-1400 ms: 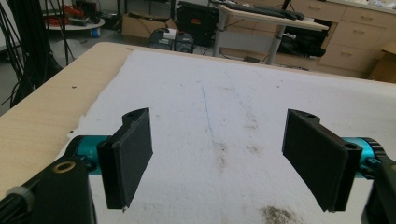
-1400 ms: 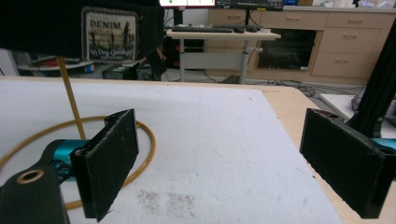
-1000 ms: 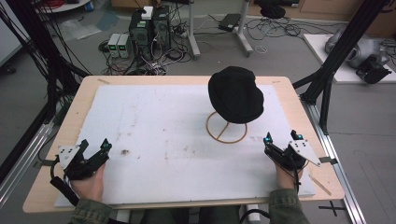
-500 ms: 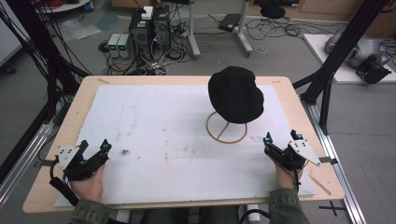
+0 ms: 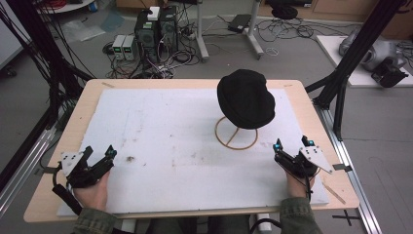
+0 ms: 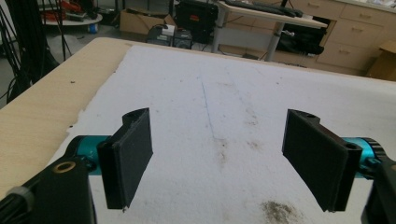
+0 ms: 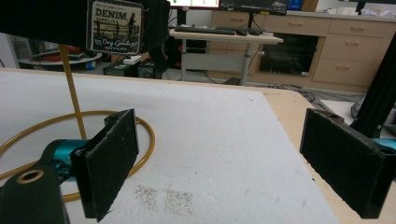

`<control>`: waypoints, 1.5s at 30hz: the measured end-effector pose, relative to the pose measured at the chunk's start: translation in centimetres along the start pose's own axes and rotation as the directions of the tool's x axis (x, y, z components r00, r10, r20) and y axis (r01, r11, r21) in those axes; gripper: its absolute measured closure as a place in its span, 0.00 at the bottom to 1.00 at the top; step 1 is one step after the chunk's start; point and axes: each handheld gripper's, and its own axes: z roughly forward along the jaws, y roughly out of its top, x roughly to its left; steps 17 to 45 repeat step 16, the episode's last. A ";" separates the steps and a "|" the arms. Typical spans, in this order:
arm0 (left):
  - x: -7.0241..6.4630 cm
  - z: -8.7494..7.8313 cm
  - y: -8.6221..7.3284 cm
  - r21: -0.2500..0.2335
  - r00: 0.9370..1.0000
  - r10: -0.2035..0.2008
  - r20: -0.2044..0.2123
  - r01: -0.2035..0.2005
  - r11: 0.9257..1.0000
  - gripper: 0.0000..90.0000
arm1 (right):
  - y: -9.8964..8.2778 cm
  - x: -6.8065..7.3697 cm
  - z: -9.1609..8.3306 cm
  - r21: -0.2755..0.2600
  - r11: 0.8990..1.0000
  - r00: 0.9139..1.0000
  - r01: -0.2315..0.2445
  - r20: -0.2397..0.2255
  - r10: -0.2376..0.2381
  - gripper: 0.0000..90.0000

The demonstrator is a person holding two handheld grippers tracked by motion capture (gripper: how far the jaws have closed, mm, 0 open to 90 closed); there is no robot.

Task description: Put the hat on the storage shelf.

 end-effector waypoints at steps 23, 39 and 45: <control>1.8 1.4 1.1 0.187 0.982 0.089 0.166 -0.120 0.975 0.19 | 0.7 -0.6 1.3 0.174 0.985 0.982 -0.001 -0.184 0.033 0.12; 1.8 1.4 1.1 0.187 0.982 0.089 0.166 -0.120 0.975 0.19 | 0.7 -0.6 1.3 0.174 0.985 0.982 -0.001 -0.184 0.033 0.12; 1.8 1.4 1.1 0.187 0.982 0.089 0.166 -0.120 0.975 0.19 | 0.7 -0.6 1.3 0.174 0.985 0.982 -0.001 -0.184 0.033 0.12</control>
